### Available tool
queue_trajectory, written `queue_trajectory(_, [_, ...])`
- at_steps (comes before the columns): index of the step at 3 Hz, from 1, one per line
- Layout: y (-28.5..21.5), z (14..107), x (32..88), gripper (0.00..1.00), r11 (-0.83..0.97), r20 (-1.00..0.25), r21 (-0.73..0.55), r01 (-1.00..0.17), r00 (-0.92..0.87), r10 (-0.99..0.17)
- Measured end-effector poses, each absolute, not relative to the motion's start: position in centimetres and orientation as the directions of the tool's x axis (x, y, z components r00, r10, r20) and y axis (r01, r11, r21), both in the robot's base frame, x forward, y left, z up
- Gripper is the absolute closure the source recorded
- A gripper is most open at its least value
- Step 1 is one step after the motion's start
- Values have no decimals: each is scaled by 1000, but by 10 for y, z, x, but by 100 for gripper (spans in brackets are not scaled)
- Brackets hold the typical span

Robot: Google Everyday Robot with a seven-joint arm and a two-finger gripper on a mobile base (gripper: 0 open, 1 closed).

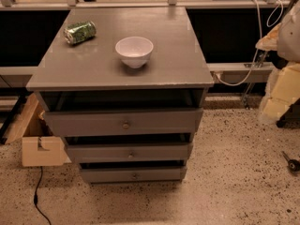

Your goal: Open bottom drawer

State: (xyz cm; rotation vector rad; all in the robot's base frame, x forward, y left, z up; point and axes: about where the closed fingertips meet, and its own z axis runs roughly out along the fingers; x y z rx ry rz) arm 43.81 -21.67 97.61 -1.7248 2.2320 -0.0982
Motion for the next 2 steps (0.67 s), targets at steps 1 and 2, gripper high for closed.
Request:
queue_trajectory(1, [-216,975,438,0,270,-215,-252,-929,-218,-952])
queue_trajectory(2, [-208,930,439,0,276,-262,-210,-938,-218,-940])
